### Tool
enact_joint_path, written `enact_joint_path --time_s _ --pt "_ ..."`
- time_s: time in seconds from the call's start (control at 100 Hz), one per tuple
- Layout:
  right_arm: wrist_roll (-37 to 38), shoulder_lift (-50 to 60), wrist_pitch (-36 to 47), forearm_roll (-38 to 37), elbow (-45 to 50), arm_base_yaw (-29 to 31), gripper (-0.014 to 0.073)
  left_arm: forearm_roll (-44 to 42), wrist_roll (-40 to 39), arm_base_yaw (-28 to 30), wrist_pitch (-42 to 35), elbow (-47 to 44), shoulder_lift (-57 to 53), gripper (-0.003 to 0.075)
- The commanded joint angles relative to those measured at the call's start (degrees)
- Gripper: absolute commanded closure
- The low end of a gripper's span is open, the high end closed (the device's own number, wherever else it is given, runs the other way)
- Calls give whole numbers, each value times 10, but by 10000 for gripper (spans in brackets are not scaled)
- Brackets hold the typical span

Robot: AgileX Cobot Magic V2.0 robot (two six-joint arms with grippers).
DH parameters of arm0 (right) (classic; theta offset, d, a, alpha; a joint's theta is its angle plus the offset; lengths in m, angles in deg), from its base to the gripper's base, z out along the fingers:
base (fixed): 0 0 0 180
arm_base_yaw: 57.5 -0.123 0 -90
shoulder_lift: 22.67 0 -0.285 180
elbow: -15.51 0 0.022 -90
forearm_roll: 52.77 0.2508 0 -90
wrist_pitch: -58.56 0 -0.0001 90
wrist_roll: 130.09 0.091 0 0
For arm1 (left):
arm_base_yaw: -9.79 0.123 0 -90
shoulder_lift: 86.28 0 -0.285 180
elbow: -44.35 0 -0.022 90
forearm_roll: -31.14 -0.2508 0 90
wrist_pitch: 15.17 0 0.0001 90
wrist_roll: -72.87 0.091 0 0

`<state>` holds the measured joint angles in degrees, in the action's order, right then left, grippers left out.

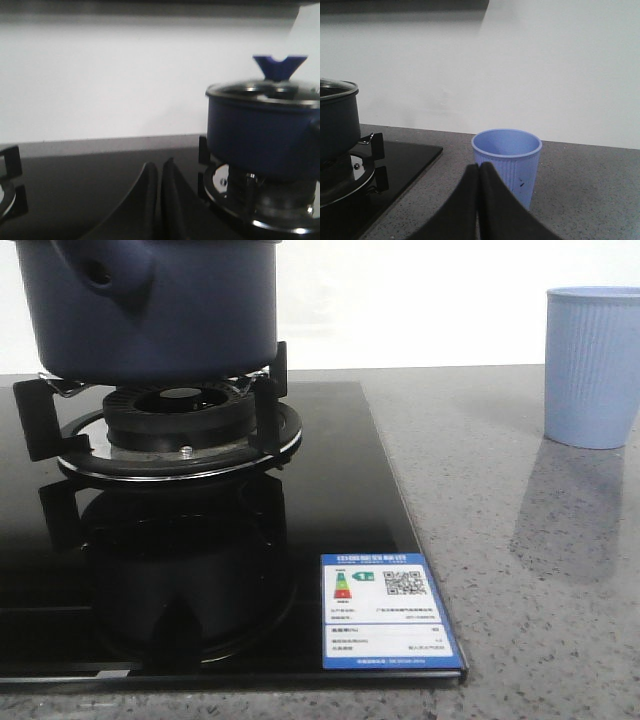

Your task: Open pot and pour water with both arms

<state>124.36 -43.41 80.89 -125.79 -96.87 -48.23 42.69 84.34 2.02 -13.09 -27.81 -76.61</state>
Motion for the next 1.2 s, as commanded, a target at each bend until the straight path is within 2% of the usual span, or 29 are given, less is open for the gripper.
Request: enact_joint_path --time_s 0.0,0.16,0.2,0.54,1.19 --pt "0 -5 5 11 -15 3 645 -23 -36 5 -43 -9 6 736" --pt "0 -5 5 11 -15 3 645 -23 -40 7 -64 -60 -23 736" --pt "0 -5 5 11 -15 3 645 -23 -40 7 -31 -58 -38 736" --pt "0 -5 5 11 -15 3 645 -20 -40 18 11 -58 -36 736" --pt "0 -5 4 11 -15 -1 645 -20 -40 18 11 -58 -34 736"
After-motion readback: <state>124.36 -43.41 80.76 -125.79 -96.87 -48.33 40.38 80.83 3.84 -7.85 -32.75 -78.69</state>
